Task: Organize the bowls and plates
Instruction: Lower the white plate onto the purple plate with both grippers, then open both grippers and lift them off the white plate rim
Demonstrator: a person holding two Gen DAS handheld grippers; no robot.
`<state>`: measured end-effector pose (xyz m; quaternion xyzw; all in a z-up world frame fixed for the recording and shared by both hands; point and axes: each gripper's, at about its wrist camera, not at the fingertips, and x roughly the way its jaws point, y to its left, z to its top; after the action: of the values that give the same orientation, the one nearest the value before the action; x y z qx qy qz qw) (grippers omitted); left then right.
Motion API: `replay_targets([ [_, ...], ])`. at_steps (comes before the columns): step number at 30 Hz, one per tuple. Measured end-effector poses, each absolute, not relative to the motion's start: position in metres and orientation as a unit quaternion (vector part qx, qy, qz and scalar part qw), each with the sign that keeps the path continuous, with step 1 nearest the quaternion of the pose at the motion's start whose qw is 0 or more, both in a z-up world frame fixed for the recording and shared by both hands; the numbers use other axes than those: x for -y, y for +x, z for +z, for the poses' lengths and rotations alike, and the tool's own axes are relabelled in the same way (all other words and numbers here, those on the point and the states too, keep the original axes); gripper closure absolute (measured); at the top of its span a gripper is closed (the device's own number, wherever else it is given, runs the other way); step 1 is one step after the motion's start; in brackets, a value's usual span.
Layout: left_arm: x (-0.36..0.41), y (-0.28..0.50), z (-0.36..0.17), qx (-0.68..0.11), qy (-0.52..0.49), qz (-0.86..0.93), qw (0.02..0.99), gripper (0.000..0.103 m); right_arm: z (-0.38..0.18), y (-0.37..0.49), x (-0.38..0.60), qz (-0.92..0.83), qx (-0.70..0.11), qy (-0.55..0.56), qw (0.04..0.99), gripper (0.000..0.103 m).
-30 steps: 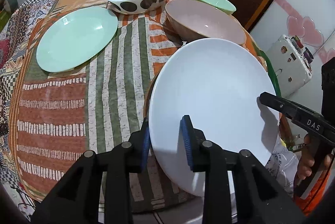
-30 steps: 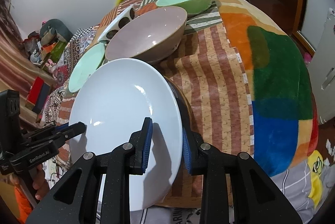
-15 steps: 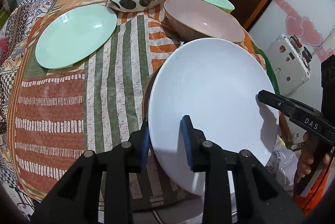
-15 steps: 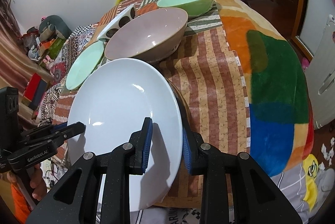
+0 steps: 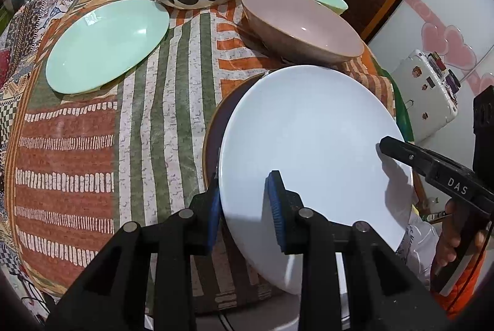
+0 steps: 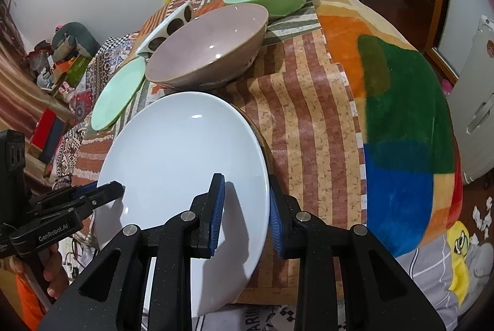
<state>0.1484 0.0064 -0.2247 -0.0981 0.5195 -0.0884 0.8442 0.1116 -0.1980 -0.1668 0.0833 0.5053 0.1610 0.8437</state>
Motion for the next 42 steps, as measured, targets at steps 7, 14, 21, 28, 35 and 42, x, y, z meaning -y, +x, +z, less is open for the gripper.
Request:
replay_targets([
  [7, -0.006, 0.157, -0.227, -0.518, -0.094, -0.081, 0.846, 0.074, -0.171, 0.117, 0.198, 0.155, -0.508, 0.08, 0.843, 0.076],
  [14, -0.007, 0.163, -0.226, -0.516, -0.085, -0.067, 0.849, 0.074, -0.177, 0.12, 0.194, 0.156, -0.513, 0.076, 0.841, 0.076],
  [21, -0.006, 0.17, -0.225, -0.517, -0.084, -0.06, 0.85, 0.074, -0.18, 0.119, 0.193, 0.157, -0.514, 0.071, 0.84, 0.076],
  [28, -0.007, 0.167, -0.221, -0.519, -0.07, -0.044, 0.851, 0.074, -0.182, 0.121, 0.19, 0.163, -0.518, 0.053, 0.838, 0.075],
  [35, -0.019, 0.157, -0.193, -0.487, -0.076, -0.051, 0.869, 0.074, -0.164, 0.117, 0.19, 0.168, -0.497, 0.03, 0.851, 0.071],
  [42, -0.021, 0.14, -0.158, -0.429, -0.063, -0.056, 0.899, 0.061, -0.128, 0.108, 0.193, 0.182, -0.453, 0.04, 0.872, 0.06],
])
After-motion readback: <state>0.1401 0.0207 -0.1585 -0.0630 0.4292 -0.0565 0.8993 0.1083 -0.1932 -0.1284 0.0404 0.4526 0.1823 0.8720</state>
